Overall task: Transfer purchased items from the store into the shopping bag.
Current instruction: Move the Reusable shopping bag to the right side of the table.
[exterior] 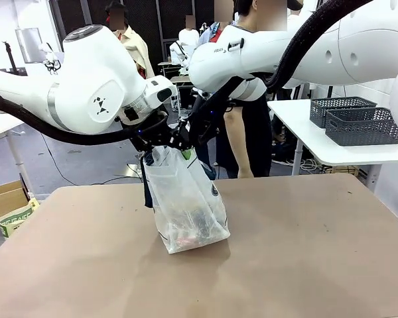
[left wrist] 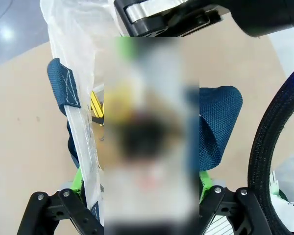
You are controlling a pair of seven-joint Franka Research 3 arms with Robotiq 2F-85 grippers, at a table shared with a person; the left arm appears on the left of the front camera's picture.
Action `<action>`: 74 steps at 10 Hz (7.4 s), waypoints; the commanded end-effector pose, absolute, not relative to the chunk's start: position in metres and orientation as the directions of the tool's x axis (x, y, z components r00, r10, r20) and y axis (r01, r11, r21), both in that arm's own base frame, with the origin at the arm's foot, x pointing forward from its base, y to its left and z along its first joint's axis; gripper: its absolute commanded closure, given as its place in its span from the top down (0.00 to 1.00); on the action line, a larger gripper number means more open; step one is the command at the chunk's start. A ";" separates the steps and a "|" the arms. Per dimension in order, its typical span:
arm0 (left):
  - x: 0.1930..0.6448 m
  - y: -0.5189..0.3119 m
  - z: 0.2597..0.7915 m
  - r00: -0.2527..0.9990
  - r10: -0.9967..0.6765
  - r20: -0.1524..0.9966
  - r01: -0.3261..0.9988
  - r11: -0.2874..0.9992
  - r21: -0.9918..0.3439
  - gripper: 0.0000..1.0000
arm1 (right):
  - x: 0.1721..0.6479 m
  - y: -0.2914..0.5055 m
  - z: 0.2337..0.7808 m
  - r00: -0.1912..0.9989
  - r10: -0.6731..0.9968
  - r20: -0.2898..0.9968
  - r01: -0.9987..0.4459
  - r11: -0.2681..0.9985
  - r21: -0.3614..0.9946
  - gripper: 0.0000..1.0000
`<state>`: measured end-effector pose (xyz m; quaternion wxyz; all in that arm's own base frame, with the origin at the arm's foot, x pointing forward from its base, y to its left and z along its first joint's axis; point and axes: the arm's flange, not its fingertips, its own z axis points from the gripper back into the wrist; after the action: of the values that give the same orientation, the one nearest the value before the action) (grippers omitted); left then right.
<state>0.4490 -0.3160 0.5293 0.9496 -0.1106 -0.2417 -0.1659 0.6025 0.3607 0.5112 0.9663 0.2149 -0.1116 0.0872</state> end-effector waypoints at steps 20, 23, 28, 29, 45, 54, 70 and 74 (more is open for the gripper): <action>0.454 -0.321 0.518 0.816 -0.293 0.498 0.386 0.918 -0.092 0.00 | 0.595 0.344 0.520 0.951 0.187 0.246 -0.286 0.837 0.466 0.00; 0.455 -0.322 0.517 0.829 -0.291 0.478 0.385 0.916 -0.109 0.00 | 0.593 0.340 0.521 0.939 0.231 0.255 -0.331 0.813 0.479 0.00; 0.455 -0.322 0.517 0.829 -0.291 0.478 0.385 0.916 -0.109 0.00 | 0.572 0.313 0.534 0.913 0.257 0.319 -0.396 0.751 0.529 0.96; 0.455 -0.322 0.517 0.829 -0.291 0.478 0.385 0.916 -0.109 0.00 | 0.566 0.305 0.537 0.907 0.258 0.332 -0.407 0.737 0.540 1.00; 0.455 -0.322 0.517 0.829 -0.291 0.478 0.385 0.916 -0.109 0.00 | 0.489 0.136 0.555 0.286 0.698 0.657 -0.905 0.421 -0.053 1.00; 0.455 -0.322 0.517 0.829 -0.291 0.478 0.385 0.916 -0.109 0.00 | 0.495 0.138 0.565 0.323 0.699 0.637 -0.892 0.451 -0.042 1.00; 0.488 -0.122 0.628 0.854 -0.373 0.363 0.337 0.928 0.161 0.00 | 0.495 0.138 0.565 0.323 0.699 0.637 -0.892 0.451 -0.042 1.00; 0.487 -0.119 0.612 0.872 -0.358 0.334 0.319 0.933 0.169 0.00 | 0.495 0.138 0.565 0.323 0.699 0.637 -0.892 0.451 -0.042 1.00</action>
<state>0.4874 -0.1193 0.6052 0.9678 0.0477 -0.1677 -0.1814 0.4949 0.1386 0.5649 0.7968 0.1643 -0.3019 0.4970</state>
